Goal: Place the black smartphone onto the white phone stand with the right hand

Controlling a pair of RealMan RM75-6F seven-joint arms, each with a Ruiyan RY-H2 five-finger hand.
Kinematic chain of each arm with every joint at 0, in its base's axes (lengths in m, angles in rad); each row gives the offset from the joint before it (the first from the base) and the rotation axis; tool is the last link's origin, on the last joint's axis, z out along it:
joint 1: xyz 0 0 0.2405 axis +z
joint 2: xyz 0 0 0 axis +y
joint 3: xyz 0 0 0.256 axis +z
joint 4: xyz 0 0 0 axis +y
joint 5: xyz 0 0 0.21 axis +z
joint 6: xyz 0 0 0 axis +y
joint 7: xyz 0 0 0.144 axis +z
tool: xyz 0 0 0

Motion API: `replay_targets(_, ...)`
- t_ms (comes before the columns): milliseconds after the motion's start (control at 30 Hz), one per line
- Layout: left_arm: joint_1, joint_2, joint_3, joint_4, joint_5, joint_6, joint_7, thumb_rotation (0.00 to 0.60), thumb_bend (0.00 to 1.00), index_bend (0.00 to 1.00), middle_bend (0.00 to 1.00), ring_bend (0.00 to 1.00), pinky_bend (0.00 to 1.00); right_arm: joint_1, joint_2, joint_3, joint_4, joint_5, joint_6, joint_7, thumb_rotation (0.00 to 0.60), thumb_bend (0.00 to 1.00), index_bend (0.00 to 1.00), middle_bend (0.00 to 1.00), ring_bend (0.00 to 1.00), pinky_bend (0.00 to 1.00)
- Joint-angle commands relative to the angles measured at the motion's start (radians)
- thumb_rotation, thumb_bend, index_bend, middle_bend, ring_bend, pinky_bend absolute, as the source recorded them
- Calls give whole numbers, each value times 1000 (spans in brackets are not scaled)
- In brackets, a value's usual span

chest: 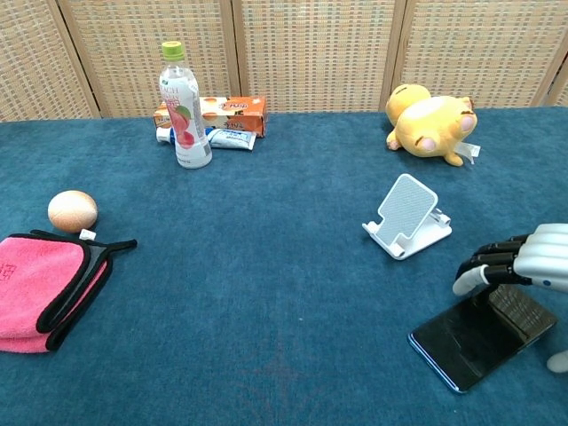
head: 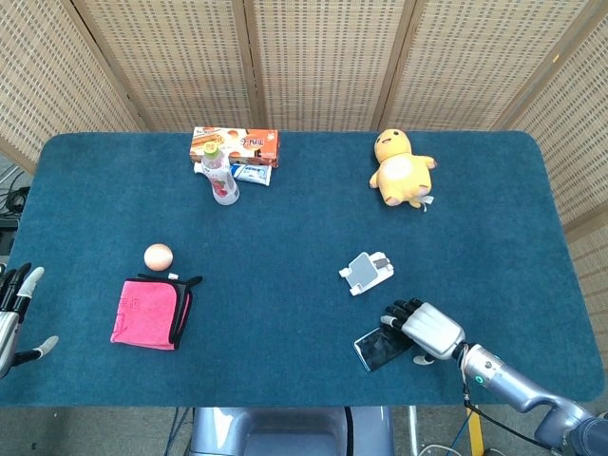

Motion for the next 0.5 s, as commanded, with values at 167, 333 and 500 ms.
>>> replay_targets(167, 0, -1, -1, -1, -1, 1, 1, 600, 0, 0, 0, 0, 0, 8, -15, -14, 6, 7, -3, -11, 600, 156, 197, 198, 175, 283)
replay_targets(333, 0, -2, -1, -2, -2, 1, 4, 600, 0, 0, 0, 0, 0, 13, -29, -25, 15, 10, -5, -28, 600, 159, 200, 200, 175, 283)
replay_targets(500, -1, -2, -1, -3, -4, 0, 6, 600, 0, 0, 0, 0, 0, 14, -39, -33, 23, 14, 1, -32, 600, 254, 250, 256, 224, 285)
